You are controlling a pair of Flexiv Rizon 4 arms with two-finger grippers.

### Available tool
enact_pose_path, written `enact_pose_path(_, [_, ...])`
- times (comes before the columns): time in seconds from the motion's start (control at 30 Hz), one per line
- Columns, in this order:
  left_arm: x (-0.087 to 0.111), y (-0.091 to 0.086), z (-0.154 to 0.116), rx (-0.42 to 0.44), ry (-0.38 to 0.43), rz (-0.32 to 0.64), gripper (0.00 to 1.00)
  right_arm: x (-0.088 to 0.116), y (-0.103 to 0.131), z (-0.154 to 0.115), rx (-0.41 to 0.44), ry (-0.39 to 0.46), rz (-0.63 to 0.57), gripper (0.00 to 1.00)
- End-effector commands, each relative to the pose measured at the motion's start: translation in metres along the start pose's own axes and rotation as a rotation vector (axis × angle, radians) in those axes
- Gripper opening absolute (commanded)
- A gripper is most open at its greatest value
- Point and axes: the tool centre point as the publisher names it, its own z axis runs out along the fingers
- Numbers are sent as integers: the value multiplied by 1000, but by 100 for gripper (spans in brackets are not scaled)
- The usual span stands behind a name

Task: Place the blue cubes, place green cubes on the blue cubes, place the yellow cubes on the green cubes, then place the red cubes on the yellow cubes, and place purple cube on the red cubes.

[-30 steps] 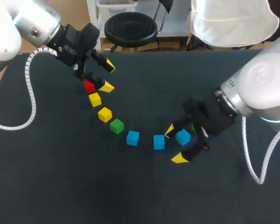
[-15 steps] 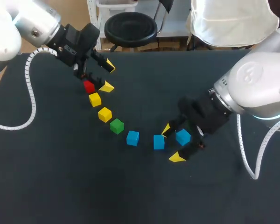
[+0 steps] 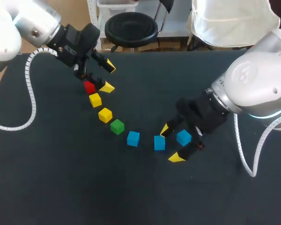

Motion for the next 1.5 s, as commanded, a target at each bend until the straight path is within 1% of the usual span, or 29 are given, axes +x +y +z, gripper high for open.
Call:
enact_pose_path(0.03, [0,0,0,-1,1,1,100,-3,-5,3,-8,2,-12,100])
enact_pose_path(0.33, [0,0,0,-1,1,1,100,-2,-16,4,-18,9,-14,100])
enact_pose_path(0.53, [0,0,0,-1,1,1,100,-1,-20,10,-31,3,-19,100])
enact_pose_path(0.67, [0,0,0,-1,1,1,100,1,-19,14,-36,-1,-11,100])
enact_pose_path(1.03, [0,0,0,-1,1,1,100,3,-16,11,-14,5,-4,100])
enact_pose_path(1.07, [0,0,0,-1,1,1,100,3,-16,11,-10,8,-3,72])
enact_pose_path(1.1, [0,0,0,-1,1,1,100,3,-16,11,-9,10,-2,48])
enact_pose_path(1.17, [0,0,0,-1,1,1,100,3,-15,11,-9,12,-1,45])
enact_pose_path(1.33, [0,0,0,-1,1,1,100,3,-14,12,-8,21,6,42])
enact_pose_path(1.4, [0,0,0,-1,1,1,100,3,-14,13,-6,37,15,41])
enact_pose_path(1.43, [0,0,0,-1,1,1,100,3,-13,13,-5,40,20,38])
enact_pose_path(1.47, [0,0,0,-1,1,1,100,3,-13,14,-4,42,23,37])
enact_pose_path(1.5, [0,0,0,-1,1,1,100,4,-13,15,-2,44,32,38])
